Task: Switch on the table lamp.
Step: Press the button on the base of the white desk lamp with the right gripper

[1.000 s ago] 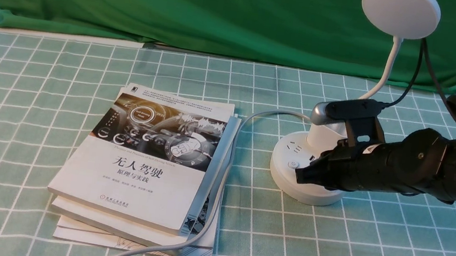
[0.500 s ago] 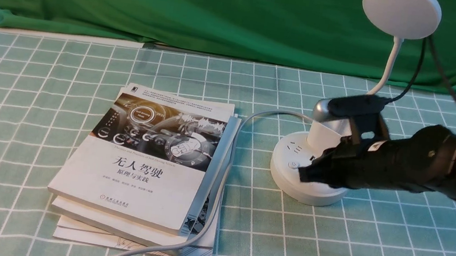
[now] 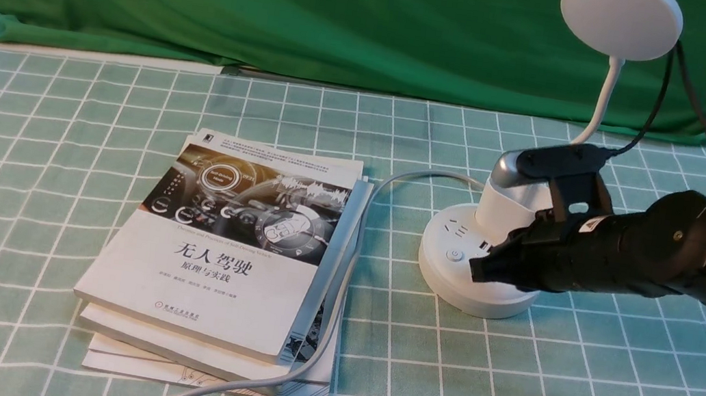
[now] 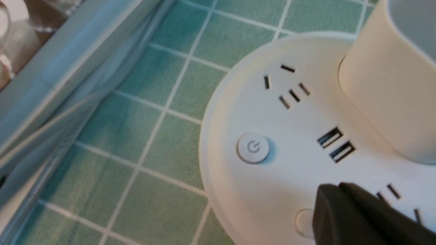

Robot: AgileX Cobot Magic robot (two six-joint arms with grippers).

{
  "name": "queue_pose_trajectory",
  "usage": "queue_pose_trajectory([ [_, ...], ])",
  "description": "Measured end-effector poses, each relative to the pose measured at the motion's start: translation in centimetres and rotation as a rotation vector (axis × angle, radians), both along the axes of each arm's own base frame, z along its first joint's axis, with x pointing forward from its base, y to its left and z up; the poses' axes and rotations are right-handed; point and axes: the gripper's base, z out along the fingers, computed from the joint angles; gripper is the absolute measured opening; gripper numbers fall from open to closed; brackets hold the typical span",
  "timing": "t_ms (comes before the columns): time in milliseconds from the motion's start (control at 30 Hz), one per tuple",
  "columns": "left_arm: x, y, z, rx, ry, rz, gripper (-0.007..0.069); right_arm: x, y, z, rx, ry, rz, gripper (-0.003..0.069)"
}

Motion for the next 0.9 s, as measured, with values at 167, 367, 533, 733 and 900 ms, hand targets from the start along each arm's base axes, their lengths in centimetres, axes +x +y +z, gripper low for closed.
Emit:
queue_pose_trajectory([
  [167,0.0,0.0,0.0,0.000,0.000,0.000,0.0021,-0.1,0.3,-0.9,-0.011,0.024,0.010,0.0030],
  [367,0.0,0.0,0.0,0.000,0.000,0.000,0.0021,-0.1,0.3,-0.9,-0.010,0.023,0.010,0.0030],
  [533,0.0,0.0,0.0,0.000,0.000,0.000,0.0021,-0.1,0.3,-0.9,-0.010,0.023,0.010,0.0030],
  [733,0.0,0.0,0.0,0.000,0.000,0.000,0.0021,-0.1,0.3,-1.0,-0.012,0.030,0.011,0.0030],
  [900,0.0,0.0,0.0,0.000,0.000,0.000,0.0021,0.0,0.4,-1.5,-0.016,0.050,0.016,0.0030],
])
